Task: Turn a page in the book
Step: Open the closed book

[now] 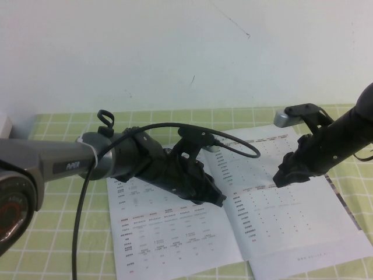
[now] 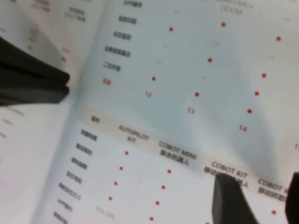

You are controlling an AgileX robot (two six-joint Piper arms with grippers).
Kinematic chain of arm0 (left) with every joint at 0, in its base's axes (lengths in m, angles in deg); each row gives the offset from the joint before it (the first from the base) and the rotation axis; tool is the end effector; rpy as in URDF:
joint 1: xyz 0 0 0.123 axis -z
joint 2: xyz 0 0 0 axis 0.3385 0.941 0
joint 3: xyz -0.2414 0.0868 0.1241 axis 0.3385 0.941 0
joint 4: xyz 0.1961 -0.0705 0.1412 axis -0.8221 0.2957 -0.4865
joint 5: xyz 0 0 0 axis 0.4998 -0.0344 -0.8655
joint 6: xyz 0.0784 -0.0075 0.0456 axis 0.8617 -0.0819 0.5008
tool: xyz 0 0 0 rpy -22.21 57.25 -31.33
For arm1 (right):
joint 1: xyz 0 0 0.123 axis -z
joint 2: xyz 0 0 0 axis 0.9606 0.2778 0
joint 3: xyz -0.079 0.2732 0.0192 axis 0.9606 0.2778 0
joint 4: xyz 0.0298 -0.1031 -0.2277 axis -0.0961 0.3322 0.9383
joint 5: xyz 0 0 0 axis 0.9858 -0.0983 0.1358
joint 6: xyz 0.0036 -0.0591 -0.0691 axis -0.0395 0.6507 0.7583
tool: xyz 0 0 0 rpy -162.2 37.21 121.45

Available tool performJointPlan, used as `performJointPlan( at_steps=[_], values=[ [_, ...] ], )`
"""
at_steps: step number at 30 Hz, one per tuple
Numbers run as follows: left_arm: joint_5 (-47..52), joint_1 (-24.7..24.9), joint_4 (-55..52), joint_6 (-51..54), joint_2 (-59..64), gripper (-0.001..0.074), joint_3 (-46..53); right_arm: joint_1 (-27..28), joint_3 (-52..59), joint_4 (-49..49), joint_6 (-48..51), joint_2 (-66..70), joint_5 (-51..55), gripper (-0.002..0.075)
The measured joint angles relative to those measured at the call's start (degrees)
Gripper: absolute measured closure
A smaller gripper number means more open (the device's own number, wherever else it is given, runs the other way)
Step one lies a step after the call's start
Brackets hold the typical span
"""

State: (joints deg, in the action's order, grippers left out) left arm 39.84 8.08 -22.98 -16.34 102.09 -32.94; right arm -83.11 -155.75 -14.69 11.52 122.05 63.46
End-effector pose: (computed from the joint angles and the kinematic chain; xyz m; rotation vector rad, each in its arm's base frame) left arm 0.3627 -0.2324 0.1350 0.8402 2.4089 -0.6833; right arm 0.3975 0.1026 0.1452 -0.6831 2.6614 0.5654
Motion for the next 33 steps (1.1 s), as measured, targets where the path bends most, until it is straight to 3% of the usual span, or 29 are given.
performJointPlan(
  at_steps=[7,12,16,24,28,33],
  values=[
    [0.0,0.0,0.0,-0.1,0.0,0.0738,0.0,0.5,-0.93,8.6,-4.02,0.0,0.64,0.049],
    [0.0,0.0,0.0,-0.1,0.0,0.0738,0.0,0.71,-2.8,22.21,-13.18,-0.65,7.15,0.0612],
    [0.0,0.0,0.0,-0.1,0.0,0.0738,0.0,0.38,0.35,23.83,-13.22,-1.86,11.32,0.0703],
    [0.12,0.0,-0.56,-0.1,0.0,0.0738,-0.11,-0.14,4.64,24.25,-13.35,-4.61,-1.86,0.0726],
    [0.12,0.0,-0.56,-0.1,0.0,0.0738,-0.11,-0.03,4.68,22.07,-13.45,-4.11,-6.48,0.065],
    [0.12,0.0,-0.56,-0.1,0.0,0.0739,-0.11,1.55,4.68,18.14,-13.99,-2.74,-7.37,0.0382]
  ],
)
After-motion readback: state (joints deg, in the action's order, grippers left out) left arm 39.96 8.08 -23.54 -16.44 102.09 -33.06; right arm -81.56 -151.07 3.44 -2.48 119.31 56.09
